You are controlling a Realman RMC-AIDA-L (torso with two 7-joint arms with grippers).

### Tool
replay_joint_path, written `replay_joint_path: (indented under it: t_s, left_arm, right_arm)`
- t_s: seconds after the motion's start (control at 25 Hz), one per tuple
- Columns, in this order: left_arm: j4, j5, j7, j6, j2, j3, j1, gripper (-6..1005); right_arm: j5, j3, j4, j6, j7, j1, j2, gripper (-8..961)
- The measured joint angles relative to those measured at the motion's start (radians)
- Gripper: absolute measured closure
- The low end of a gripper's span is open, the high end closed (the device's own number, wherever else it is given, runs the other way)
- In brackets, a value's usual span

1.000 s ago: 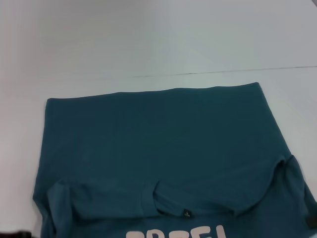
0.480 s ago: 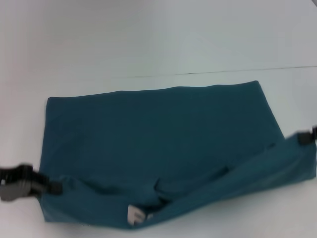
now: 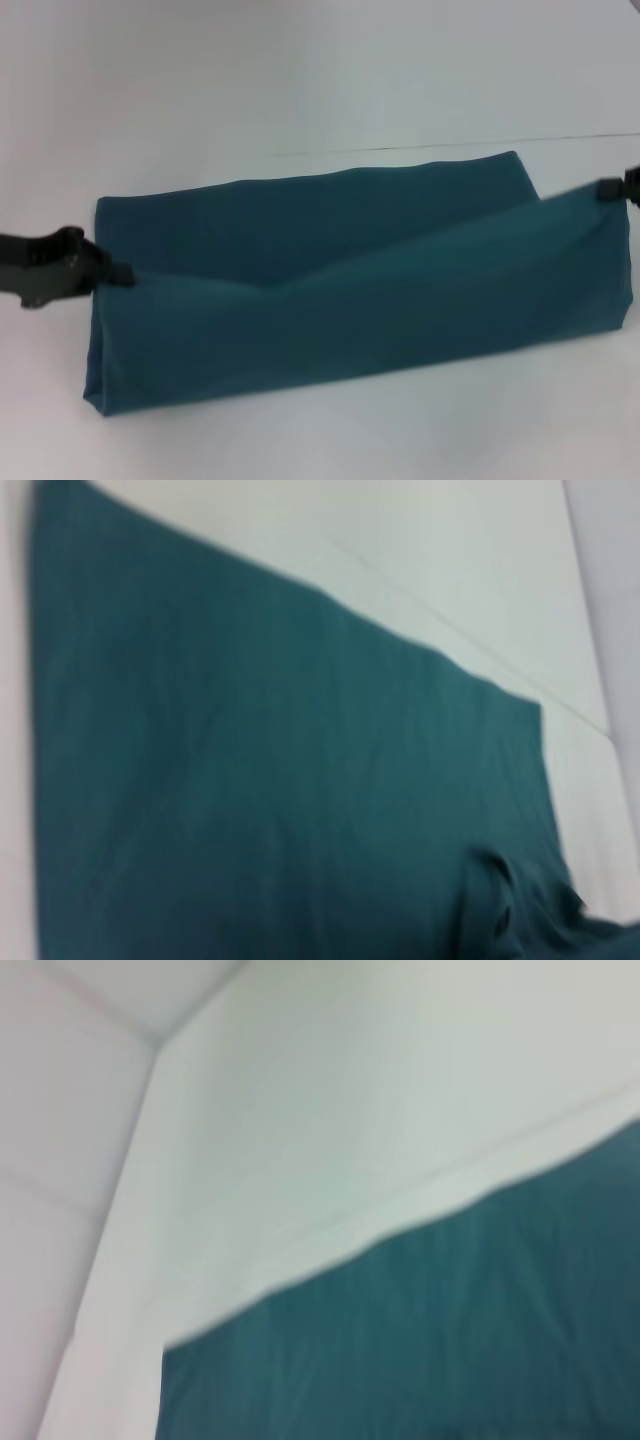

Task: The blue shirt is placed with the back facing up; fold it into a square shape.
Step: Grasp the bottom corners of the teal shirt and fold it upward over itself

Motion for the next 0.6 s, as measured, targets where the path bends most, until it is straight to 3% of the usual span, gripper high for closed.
replay_joint_path:
  t_s: [0.2,0.4,0.48,0.6]
  left_arm:
    - [-0.033,0.003,-0.031,-0.147,-0.009,0.066,-0.015,883]
    - [-0.032,-0.011,-0.033,-0.228,-0.039,0.084,-0.022,878]
    - [-0.002,-0.032,-0.034,-0.233,-0.046,0.08,-0.021,876]
    - [0.019,-0.057,-0.049,-0.266,-0.038,0.08,-0.03,872]
  right_arm:
    - [0.014,-0.025,0.025,0.15,0.012,-0.001,0.032,914]
    - [0.037,-0.044,0.057,0.255,-0.024,0.008,0.06,914]
    - [0.066,-0.044,0.056,0.263,-0.03,0.008,0.062,914]
    - [0.1,-0.053,0.051,0.305,-0.029,0.021,0.056,915]
